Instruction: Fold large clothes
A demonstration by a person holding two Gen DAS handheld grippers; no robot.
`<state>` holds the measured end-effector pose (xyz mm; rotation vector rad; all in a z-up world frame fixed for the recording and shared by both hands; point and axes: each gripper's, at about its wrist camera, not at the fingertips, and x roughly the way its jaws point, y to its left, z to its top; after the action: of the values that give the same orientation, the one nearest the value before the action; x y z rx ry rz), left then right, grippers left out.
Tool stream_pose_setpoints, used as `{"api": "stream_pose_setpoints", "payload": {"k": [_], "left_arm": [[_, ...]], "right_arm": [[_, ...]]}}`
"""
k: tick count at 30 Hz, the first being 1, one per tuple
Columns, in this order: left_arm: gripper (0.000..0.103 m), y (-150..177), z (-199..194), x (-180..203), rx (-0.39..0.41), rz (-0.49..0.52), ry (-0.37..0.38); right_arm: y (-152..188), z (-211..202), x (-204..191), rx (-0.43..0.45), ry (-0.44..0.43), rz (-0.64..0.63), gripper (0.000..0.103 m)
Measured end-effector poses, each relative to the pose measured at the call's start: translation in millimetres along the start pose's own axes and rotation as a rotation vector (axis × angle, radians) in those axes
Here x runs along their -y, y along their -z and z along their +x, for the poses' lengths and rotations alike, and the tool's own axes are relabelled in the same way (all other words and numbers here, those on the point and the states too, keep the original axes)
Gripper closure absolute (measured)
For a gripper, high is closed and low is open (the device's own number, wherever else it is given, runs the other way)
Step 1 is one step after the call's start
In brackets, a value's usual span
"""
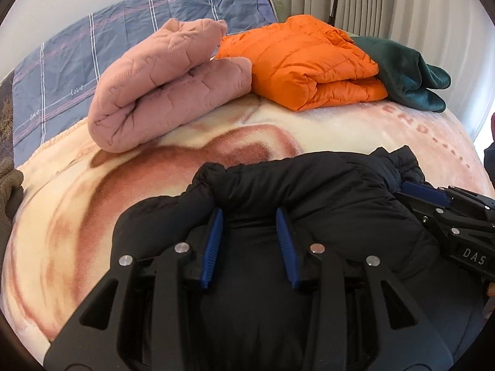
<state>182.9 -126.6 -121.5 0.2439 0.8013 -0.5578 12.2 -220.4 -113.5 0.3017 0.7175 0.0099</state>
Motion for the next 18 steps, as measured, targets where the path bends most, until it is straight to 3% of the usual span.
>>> {"api": "stream_pose_setpoints", "payload": {"k": [7,11,15,18], "left_arm": [[0.066,1.5,-3.1,4.1,-0.001,0.032,-0.029],[0.066,1.7,-27.0,9.3,0.017,0.053,-0.058],[0.058,11.4,-74.7,16.2,0.047,0.035,0.046],[0.049,32.3,-109.8,29.4,0.067,0.103,0.106]], "right_arm": [[0.8,-1.1,-6.2,-0.005,0.038,-0.039,0.067],[1.8,-3.7,-11.1,0.0,0.066,-0.076,0.067],[2.6,-5.1,-9.4,0.008,0.059,-0.069,0.067],[2.4,-5.2,-8.7,0.009,0.054,-0.066,0.067]]}}
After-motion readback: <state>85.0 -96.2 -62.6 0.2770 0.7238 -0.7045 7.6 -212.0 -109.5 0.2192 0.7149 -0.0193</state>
